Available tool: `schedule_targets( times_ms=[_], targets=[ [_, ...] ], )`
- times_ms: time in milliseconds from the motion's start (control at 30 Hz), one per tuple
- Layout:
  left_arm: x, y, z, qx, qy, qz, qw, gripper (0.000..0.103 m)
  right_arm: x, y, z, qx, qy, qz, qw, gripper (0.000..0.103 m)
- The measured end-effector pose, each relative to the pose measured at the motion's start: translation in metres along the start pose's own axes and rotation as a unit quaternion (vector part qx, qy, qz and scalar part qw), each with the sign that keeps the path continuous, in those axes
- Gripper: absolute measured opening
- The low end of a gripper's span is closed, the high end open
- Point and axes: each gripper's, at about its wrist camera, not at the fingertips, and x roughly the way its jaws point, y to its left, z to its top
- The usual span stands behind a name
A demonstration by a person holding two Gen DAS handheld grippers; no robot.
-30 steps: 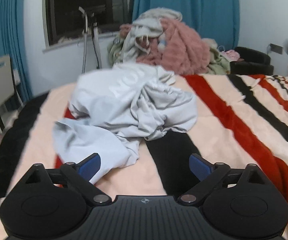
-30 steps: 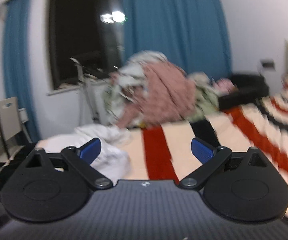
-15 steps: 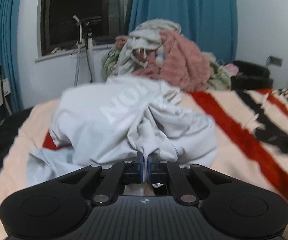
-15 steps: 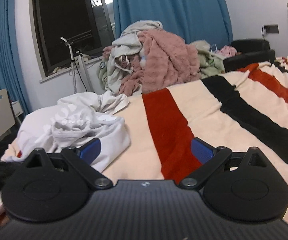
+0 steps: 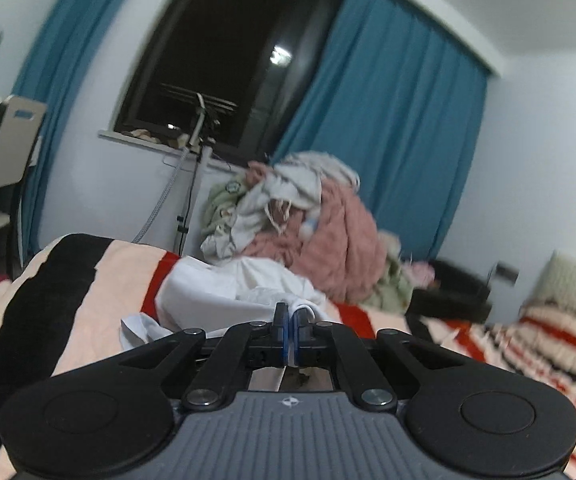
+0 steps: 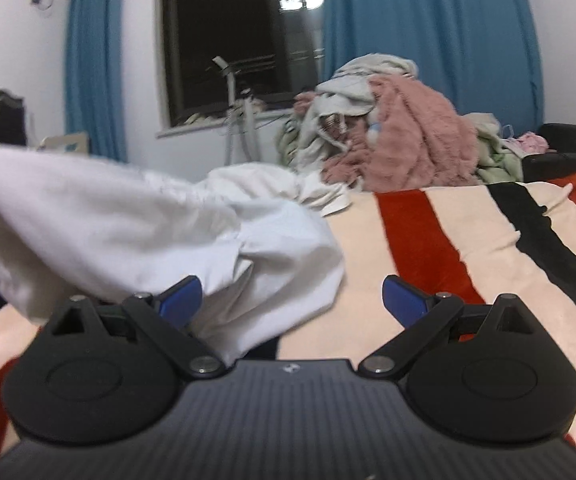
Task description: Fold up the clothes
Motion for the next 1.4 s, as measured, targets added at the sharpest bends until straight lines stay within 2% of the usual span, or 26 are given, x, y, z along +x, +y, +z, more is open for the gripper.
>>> schedule_targets(
  times_ms=[100,267,333,400,433,467,533,600,633,667,700,733,800,867,933,1100,1267,1333,1400],
  targets=[
    [-0.013,0.014,0.003,-0.028,0.002,-0.009,0.9996,0.002,-0.01,0.019,-0.004,-0.029,0.024,0.012,0.999,0.098],
    [-0.038,0.03,0.017,-0.053,-0.04,-0.032,0.9973,0.002,-0.006,0.06,-0.022,-0.117,0.061,0.036,0.991,0.098],
    [-0.044,0.035,0.021,-0.057,-0.054,-0.033,0.9964,0.002,0.001,0.073,-0.027,-0.149,0.056,0.042,0.986,0.098],
    [-0.05,0.04,0.025,-0.062,-0.064,-0.032,0.9954,0.002,0.01,0.08,-0.029,-0.169,0.05,0.028,0.984,0.098],
    [-0.052,0.043,0.026,-0.067,-0.068,-0.034,0.9949,0.002,0.013,0.08,-0.028,-0.168,0.048,0.031,0.984,0.094],
    [-0.054,0.045,0.028,-0.071,-0.072,-0.035,0.9943,0.002,0.015,0.08,-0.028,-0.166,0.045,0.034,0.985,0.09],
    [-0.057,0.048,0.029,-0.077,-0.081,-0.041,0.9929,0.002,0.022,0.082,-0.027,-0.168,0.056,0.038,0.983,0.072],
    [-0.058,0.048,0.031,-0.078,-0.087,-0.04,0.9923,0.002,0.03,0.084,-0.028,-0.172,0.076,0.039,0.981,0.066],
    [-0.059,0.047,0.031,-0.077,-0.089,-0.039,0.9922,0.002,0.033,0.082,-0.029,-0.169,0.081,0.036,0.982,0.059],
    [-0.06,0.047,0.031,-0.076,-0.092,-0.037,0.9922,0.002,0.036,0.081,-0.03,-0.166,0.086,0.032,0.982,0.05],
    [-0.061,0.047,0.03,-0.076,-0.093,-0.034,0.9922,0.002,0.036,0.079,-0.028,-0.16,0.084,0.032,0.983,0.033],
    [-0.062,0.047,0.03,-0.076,-0.093,-0.029,0.9924,0.002,0.034,0.077,-0.025,-0.154,0.078,0.032,0.984,0.021],
    [-0.064,0.049,0.029,-0.081,-0.091,-0.021,0.9923,0.002,0.025,0.074,-0.02,-0.152,0.061,0.032,0.986,0.011],
    [-0.067,0.052,0.028,-0.089,-0.09,-0.017,0.9918,0.002,0.008,0.069,-0.009,-0.159,0.034,0.026,0.986,0.011],
    [-0.076,0.052,0.028,-0.099,-0.1,-0.03,0.9895,0.002,-0.013,0.061,0.004,-0.135,0.015,0.032,0.99,0.009],
    [-0.106,0.039,0.032,-0.078,-0.107,-0.035,0.9905,0.002,-0.09,0.04,0.039,-0.119,-0.03,0.037,0.992,0.008],
    [-0.124,0.041,0.023,-0.085,-0.064,-0.02,0.9942,0.002,-0.144,0.006,0.054,-0.059,-0.019,0.061,0.996,0.006],
    [-0.114,0.047,0.019,-0.092,-0.033,-0.001,0.9953,0.002,-0.144,-0.006,0.05,-0.021,0.01,0.067,0.998,0.006],
    [-0.095,0.052,0.019,-0.1,0.003,0.015,0.9949,0.002,-0.123,-0.009,0.049,-0.014,0.042,0.065,0.997,0.006]
  ],
)
